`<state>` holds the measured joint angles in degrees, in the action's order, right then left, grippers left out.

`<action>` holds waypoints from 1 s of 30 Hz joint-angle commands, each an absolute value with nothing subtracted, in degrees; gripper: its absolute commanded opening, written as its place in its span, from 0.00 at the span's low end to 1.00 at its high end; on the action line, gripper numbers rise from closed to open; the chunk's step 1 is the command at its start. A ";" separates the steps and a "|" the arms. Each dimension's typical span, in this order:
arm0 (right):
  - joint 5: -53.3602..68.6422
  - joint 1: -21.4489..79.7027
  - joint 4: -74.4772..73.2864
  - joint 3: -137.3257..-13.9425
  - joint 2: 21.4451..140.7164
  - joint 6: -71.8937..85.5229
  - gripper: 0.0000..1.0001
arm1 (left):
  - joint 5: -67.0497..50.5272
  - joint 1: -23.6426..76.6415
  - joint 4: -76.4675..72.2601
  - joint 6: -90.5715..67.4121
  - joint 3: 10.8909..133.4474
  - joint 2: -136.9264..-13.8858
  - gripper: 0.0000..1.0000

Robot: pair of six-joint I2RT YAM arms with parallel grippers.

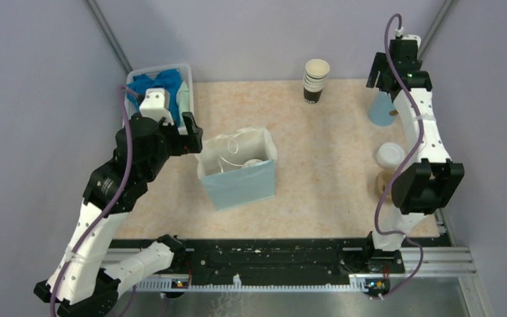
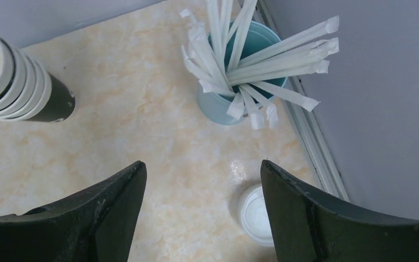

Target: Pack the takeout coffee

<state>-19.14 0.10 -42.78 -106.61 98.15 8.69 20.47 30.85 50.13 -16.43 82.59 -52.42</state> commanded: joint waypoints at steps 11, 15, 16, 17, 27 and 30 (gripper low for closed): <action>-11.35 -11.89 -25.96 -123.11 116.29 12.47 0.64 | 21.44 30.98 41.07 -13.46 87.39 -62.03 0.98; -9.28 -13.73 -27.09 -131.00 122.54 13.43 0.55 | 21.52 30.94 40.22 -15.35 85.39 -62.87 0.98; -9.15 -13.94 -27.41 -133.01 123.99 13.42 0.54 | 21.52 30.99 40.03 -15.64 85.15 -63.04 0.98; -9.37 -14.11 -27.64 -134.79 125.35 13.44 0.51 | 21.66 31.02 39.87 -15.72 85.00 -63.35 0.98; -9.71 -14.54 -23.73 -139.10 131.30 15.97 0.32 | 23.63 30.93 39.08 -11.39 87.09 -68.46 0.98; -9.73 -14.51 -23.95 -140.42 132.60 16.26 0.32 | 23.48 30.79 38.66 -10.26 87.70 -69.73 0.98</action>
